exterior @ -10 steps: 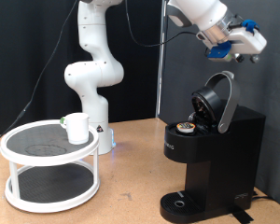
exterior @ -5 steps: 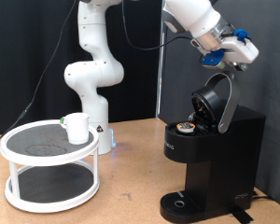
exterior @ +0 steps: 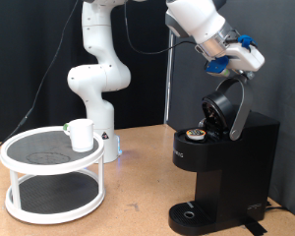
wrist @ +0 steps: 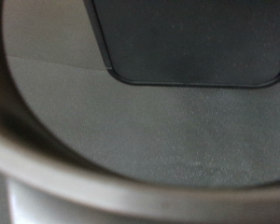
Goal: Make a cup of coffee with the keurig machine
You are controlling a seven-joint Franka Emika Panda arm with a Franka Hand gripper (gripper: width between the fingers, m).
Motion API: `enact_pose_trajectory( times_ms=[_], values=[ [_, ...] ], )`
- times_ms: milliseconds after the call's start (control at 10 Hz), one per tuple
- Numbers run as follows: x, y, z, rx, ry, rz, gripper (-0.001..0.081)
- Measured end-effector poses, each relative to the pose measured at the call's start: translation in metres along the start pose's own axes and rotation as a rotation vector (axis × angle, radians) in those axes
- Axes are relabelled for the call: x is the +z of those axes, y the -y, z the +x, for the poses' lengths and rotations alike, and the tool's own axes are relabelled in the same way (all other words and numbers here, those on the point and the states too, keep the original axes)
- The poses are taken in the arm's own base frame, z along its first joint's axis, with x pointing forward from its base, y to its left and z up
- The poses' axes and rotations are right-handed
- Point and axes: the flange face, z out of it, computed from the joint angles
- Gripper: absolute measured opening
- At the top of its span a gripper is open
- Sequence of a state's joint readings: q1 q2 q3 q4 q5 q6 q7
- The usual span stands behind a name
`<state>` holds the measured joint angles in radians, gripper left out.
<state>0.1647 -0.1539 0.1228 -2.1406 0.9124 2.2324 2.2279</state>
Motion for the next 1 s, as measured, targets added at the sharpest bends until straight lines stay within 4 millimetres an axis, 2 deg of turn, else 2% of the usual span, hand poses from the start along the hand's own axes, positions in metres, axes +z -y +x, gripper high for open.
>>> enact_pose_trajectory(
  times_ms=[1000],
  values=[
    [-0.048,0.016,0.033,-0.050,0.061,0.055,0.0000]
  ],
)
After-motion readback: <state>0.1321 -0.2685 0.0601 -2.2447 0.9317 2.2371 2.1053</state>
